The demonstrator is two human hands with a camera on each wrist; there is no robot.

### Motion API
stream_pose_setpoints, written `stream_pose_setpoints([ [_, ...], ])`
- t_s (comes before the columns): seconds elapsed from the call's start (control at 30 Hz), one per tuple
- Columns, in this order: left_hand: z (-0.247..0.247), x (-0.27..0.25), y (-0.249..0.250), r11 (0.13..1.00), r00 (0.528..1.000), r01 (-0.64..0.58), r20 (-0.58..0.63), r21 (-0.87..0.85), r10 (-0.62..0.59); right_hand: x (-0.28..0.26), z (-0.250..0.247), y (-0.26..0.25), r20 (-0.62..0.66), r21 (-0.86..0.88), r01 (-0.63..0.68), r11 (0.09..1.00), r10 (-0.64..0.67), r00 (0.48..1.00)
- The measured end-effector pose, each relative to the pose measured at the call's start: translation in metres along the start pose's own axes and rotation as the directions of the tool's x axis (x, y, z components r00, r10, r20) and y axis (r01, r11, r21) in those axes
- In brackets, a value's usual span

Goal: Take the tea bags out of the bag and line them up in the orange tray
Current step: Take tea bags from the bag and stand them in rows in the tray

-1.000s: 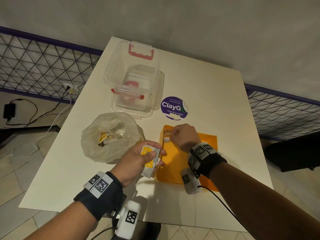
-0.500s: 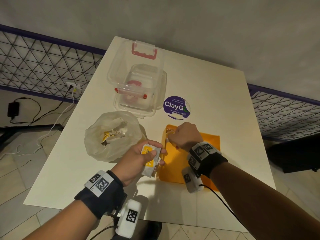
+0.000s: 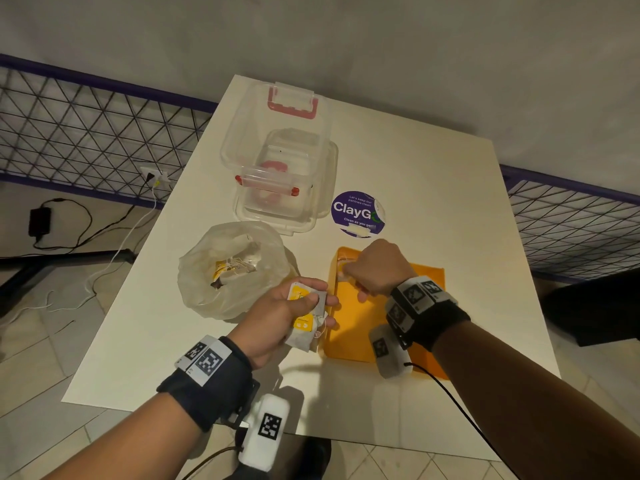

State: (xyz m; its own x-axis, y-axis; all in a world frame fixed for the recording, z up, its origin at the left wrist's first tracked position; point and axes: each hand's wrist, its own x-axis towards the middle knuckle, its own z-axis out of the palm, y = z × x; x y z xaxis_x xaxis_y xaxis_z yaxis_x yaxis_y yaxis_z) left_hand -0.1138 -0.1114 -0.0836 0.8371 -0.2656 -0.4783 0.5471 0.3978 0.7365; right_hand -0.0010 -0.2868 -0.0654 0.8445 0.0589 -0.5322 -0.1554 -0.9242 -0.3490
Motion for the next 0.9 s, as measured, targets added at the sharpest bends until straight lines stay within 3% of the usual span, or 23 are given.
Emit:
stream_pose_setpoints([
  [0.13,0.001,0.002,0.003,0.998,0.999,0.036,0.010,-0.060,-0.036,-0.034,-0.018,-0.005,-0.134,0.123,0.278,0.953,-0.261,0.956],
  [0.23,0.004,0.005,0.003,0.999,0.998,0.043,0.047,-0.021,-0.042,-0.053,-0.020,-0.015,-0.066,0.158,0.470,0.868,-0.466,0.882],
  [0.33,0.011,0.004,0.006,0.995,0.998,-0.023,0.063,0.100,0.017,-0.058,-0.012,-0.020,0.029,0.114,0.562,0.819,-0.568,0.822],
  [0.47,0.017,0.000,0.013,0.983,0.993,-0.074,0.107,0.166,0.057,-0.059,0.000,-0.023,0.081,0.069,0.598,0.799,-0.602,0.795],
  [0.7,0.003,-0.002,0.008,0.977,0.997,0.014,0.077,0.212,-0.031,-0.059,-0.018,-0.021,-0.059,0.012,0.526,0.850,-0.525,0.849],
  [0.9,-0.004,-0.005,0.002,0.973,0.999,0.029,0.029,0.230,-0.036,-0.051,-0.053,-0.001,-0.335,0.119,0.396,0.911,-0.338,0.879],
])
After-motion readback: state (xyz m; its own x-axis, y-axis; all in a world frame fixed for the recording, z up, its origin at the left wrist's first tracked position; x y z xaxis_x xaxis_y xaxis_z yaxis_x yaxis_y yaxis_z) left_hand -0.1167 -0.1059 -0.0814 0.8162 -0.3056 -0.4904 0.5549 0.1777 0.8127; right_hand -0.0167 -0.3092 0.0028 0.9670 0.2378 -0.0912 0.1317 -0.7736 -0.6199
